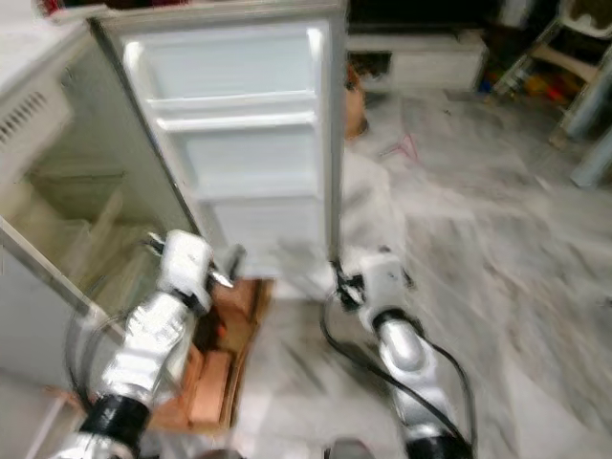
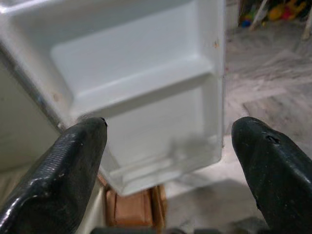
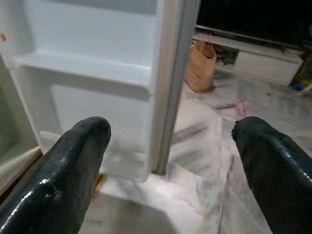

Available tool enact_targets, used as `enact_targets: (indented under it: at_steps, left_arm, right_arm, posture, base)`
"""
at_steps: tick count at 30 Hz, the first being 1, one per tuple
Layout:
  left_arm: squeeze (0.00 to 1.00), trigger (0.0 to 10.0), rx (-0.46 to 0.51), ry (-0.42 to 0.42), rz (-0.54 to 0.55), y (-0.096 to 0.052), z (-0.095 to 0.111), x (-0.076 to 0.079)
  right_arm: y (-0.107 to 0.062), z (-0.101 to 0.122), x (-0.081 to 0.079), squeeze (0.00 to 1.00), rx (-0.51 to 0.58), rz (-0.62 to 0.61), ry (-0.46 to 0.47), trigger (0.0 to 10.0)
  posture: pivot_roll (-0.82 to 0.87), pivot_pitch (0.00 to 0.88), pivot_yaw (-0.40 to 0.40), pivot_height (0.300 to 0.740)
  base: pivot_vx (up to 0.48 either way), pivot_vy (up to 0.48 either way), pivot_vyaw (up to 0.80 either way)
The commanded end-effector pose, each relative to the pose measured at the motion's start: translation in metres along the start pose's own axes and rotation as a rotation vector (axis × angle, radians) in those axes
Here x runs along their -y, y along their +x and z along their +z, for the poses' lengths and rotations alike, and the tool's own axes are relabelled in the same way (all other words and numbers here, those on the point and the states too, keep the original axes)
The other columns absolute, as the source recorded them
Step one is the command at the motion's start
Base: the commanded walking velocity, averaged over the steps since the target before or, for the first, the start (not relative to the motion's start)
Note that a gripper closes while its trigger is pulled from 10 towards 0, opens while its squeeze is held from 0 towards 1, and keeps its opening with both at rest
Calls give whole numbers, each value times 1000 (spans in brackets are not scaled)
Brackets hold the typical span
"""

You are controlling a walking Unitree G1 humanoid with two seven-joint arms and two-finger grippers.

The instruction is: Restocking fridge

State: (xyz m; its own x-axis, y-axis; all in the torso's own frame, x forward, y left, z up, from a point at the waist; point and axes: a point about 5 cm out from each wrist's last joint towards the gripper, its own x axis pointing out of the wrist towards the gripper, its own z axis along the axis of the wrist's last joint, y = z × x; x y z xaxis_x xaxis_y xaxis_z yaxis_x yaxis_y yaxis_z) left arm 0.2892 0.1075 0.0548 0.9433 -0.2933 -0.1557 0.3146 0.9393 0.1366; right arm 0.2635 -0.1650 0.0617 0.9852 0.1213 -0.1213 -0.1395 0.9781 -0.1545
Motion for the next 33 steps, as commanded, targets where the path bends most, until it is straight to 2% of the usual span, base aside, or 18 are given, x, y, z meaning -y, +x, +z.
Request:
enact_targets:
  at_steps: [1, 7, 11, 16, 21, 26, 29, 33]
  left_arm:
    - [0, 10000, -1, 23, 35, 0, 0, -13]
    - [0, 10000, -8, 27, 16, 3, -2, -5]
    - [0, 10000, -15, 67, -24, 5, -3, 5]
    - [0, 10000, -23, 68, -56, 0, -8, 10]
    - [0, 10000, -41, 78, -55, -6, -15, 10]
    - [0, 10000, -57, 98, -42, -7, -16, 8]
    - [0, 10000, -58, 92, -38, -6, -16, 7]
    - [0, 10000, -70, 76, -16, -5, -16, 3]
  right_arm:
    - [6, 9, -9, 0, 36, 28, 17, 10000]
    - [5, 8, -9, 0, 37, 41, 1, 10000]
    - [6, 9, -10, 0, 38, 37, 32, 10000]
    - [7, 10, -10, 0, 43, 37, 22, 10000]
    - [8, 9, -11, 0, 41, 45, 21, 10000]
    - [10, 9, -13, 0, 41, 63, 23, 10000]
    - [12, 11, -16, 0, 46, 99, 38, 10000]
    - [17, 18, -20, 0, 82, 217, 34, 10000]
  posture:
    - [-54, 0, 42, 740]
    - [-60, 0, 39, 740]
    - [-66, 0, 40, 740]
    - [-64, 0, 41, 740]
    - [-61, 0, 38, 740]
    - [-49, 0, 36, 740]
    - [-50, 0, 37, 740]
    - [-51, 0, 42, 740]
  base:
    - [480, 0, 788]
    - [480, 0, 126]
    - [462, 0, 536]
    - [197, -388, 0]
    - [0, -459, 0]
    - [0, -459, 0]
    - [0, -450, 0]
    - [259, -401, 0]
